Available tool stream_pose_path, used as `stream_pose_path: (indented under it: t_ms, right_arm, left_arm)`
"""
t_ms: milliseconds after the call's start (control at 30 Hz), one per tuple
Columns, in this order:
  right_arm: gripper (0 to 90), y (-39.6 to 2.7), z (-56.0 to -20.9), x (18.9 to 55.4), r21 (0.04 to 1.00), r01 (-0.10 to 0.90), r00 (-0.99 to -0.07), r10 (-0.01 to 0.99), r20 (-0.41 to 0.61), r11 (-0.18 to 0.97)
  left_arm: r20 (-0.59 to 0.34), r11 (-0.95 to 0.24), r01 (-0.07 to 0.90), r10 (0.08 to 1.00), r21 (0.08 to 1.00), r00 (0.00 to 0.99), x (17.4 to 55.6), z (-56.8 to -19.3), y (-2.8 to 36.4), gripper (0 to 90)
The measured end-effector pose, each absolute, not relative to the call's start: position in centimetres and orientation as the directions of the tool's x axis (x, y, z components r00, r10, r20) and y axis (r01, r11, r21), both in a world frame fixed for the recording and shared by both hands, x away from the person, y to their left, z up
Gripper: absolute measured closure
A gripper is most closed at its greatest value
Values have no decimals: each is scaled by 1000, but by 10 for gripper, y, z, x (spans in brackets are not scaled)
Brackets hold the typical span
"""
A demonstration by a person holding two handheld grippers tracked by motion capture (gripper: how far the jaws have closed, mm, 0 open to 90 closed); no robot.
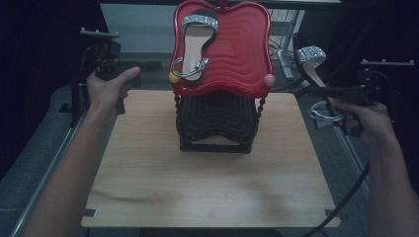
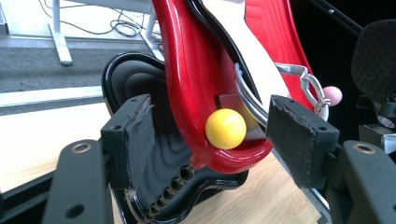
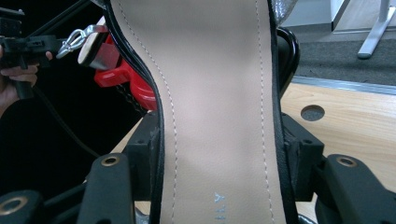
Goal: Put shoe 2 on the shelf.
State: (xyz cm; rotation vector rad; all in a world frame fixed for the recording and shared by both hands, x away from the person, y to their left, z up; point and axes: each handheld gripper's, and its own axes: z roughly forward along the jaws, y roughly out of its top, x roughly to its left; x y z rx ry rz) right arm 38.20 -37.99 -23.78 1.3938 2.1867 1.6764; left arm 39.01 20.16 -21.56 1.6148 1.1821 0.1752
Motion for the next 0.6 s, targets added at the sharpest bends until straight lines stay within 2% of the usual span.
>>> stream_pose_path:
  t_ms: [333, 600]
  right_arm:
    - [428, -353, -211, 391, 807, 591, -606, 673, 424, 23]
    - [428, -310, -183, 402, 813, 581, -618, 674, 404, 45]
  left_arm:
    - [-431, 67, 594, 753, 802, 497, 391, -215, 203, 321]
    - [-428, 59, 594, 750, 802, 504, 393, -217, 202, 322]
